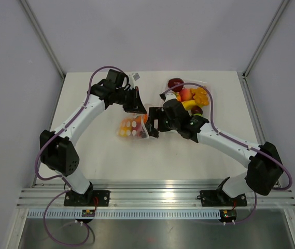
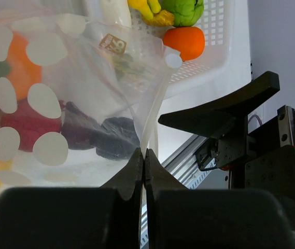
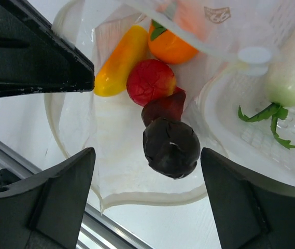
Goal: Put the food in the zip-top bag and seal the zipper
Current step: Place the fake fruit in the zipper food storage bag, then pick up the fake vegetable from the bin.
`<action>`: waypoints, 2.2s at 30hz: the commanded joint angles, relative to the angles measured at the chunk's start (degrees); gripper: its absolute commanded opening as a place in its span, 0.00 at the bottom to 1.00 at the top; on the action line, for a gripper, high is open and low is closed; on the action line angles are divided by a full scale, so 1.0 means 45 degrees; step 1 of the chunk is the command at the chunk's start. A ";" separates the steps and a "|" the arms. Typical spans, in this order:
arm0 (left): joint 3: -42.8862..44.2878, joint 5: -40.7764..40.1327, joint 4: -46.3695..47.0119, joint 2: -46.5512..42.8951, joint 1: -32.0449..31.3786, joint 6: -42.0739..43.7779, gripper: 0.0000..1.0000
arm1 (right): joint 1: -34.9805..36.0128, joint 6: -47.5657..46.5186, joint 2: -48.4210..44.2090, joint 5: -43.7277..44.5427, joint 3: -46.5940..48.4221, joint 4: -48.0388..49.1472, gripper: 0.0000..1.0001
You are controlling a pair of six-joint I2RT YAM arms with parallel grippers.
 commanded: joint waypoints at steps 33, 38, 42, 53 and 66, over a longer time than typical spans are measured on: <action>0.0008 0.0534 0.0475 -0.0999 0.0208 -0.0091 0.00 | -0.6048 -0.1584 0.3785 0.3280 0.4086 -0.1297 0.77; 0.0028 0.0553 0.0397 -0.0941 0.0208 -0.0053 0.00 | -0.6068 -0.3792 0.4936 0.4393 0.4963 -0.1471 0.78; 0.0048 0.0592 0.0455 -0.0902 0.0208 -0.0072 0.00 | -0.6029 -0.5938 0.5738 0.5037 0.5823 -0.1821 0.79; -0.0089 0.0670 0.0553 -0.0843 0.0208 -0.0111 0.00 | -0.5482 -0.9009 0.7516 0.6816 0.6918 -0.1648 0.81; -0.0343 0.0729 0.0690 -0.0960 0.0188 -0.0170 0.00 | -0.5462 -0.9186 0.7908 0.8027 0.6528 -0.0866 0.67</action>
